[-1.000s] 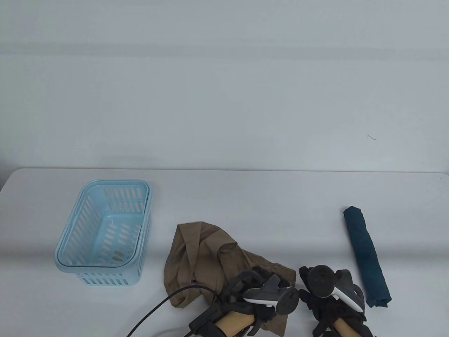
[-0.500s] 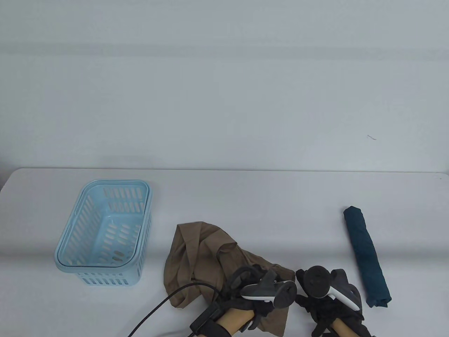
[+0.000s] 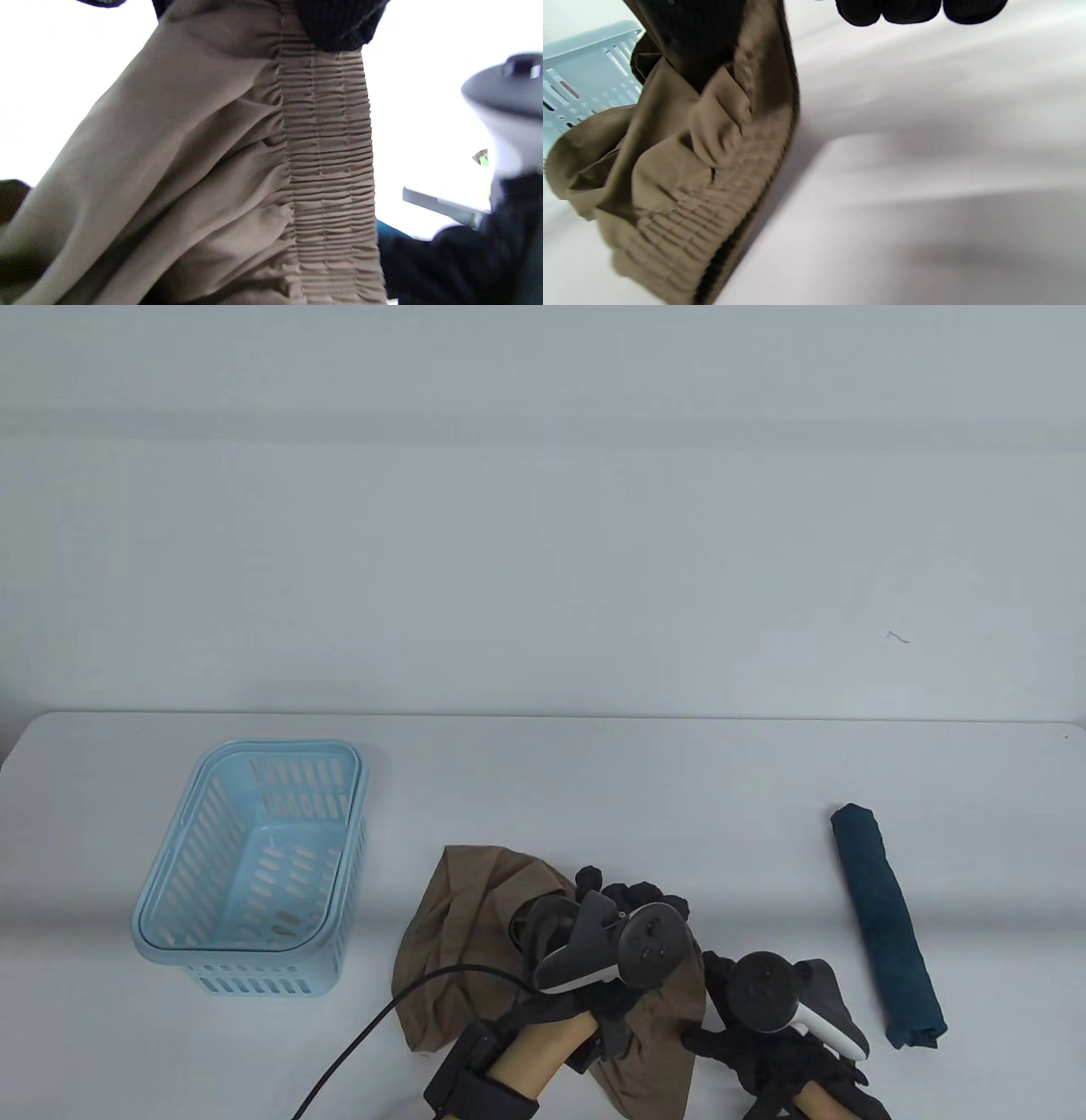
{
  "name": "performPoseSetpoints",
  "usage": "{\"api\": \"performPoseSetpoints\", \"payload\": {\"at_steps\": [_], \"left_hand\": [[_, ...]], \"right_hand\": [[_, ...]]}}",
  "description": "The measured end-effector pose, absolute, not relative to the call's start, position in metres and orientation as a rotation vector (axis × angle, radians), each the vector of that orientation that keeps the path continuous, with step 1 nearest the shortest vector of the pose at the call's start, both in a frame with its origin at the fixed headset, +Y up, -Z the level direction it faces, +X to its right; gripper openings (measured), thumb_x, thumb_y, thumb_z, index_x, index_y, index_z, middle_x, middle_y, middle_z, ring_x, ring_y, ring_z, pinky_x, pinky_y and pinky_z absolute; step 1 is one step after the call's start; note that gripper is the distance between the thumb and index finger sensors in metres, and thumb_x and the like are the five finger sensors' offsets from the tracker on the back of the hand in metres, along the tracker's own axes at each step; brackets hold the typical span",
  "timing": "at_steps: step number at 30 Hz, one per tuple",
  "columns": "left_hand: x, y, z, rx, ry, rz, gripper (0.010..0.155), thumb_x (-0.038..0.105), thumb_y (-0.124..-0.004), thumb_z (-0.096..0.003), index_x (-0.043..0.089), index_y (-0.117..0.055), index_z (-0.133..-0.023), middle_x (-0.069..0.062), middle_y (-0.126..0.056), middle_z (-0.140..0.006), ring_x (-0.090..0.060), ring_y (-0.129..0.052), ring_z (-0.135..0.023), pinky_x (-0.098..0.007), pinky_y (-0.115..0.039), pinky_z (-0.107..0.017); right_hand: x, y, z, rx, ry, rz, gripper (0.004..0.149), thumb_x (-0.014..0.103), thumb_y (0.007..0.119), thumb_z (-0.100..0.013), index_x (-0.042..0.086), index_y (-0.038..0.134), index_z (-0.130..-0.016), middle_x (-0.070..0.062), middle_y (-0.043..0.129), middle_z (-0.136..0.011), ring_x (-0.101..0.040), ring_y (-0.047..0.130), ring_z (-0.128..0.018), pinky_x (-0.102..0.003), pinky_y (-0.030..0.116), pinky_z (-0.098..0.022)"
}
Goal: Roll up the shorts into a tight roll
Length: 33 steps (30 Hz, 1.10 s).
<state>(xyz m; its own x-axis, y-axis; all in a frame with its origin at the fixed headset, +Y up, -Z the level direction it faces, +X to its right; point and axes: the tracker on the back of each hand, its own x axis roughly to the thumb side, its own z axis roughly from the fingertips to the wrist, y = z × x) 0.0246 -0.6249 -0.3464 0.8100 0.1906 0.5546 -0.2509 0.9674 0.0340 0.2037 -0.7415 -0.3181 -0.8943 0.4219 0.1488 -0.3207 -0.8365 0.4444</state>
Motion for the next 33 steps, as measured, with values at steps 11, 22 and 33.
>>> {"api": "performPoseSetpoints", "payload": {"at_steps": [11,22,33], "left_hand": [[-0.004,-0.563,-0.336,0.263,-0.530,0.311,0.045,0.034,-0.068,-0.0509,0.020,-0.075,-0.093,-0.012,-0.084,-0.094,-0.031,-0.092,-0.082,-0.072,-0.051,-0.068],[-0.088,-0.569,-0.361,0.174,-0.348,0.500,0.045,0.034,-0.068,-0.0505,0.021,-0.076,-0.094,-0.011,-0.084,-0.096,-0.035,-0.090,-0.086,-0.073,-0.050,-0.068],[-0.156,-0.537,-0.387,0.229,-0.205,0.749,0.045,0.032,-0.069,-0.0491,0.023,-0.078,-0.092,-0.011,-0.085,-0.097,-0.037,-0.090,-0.088,-0.074,-0.051,-0.067]], "right_hand": [[0.180,-0.764,-0.313,0.404,0.840,2.497,0.065,0.043,0.068,-0.050,0.012,0.053,-0.106,-0.023,0.028,-0.114,-0.050,0.029,-0.101,-0.066,0.032,-0.070],[0.200,-0.730,-0.329,0.217,0.319,2.583,0.048,0.030,0.070,-0.050,0.016,0.071,-0.095,-0.014,0.070,-0.103,-0.041,0.071,-0.092,-0.062,0.057,-0.066],[0.218,-0.584,-0.368,0.035,-0.264,2.449,0.042,0.025,0.070,-0.050,0.025,0.073,-0.092,-0.017,0.053,-0.114,-0.052,0.049,-0.103,-0.078,0.042,-0.065]]}}
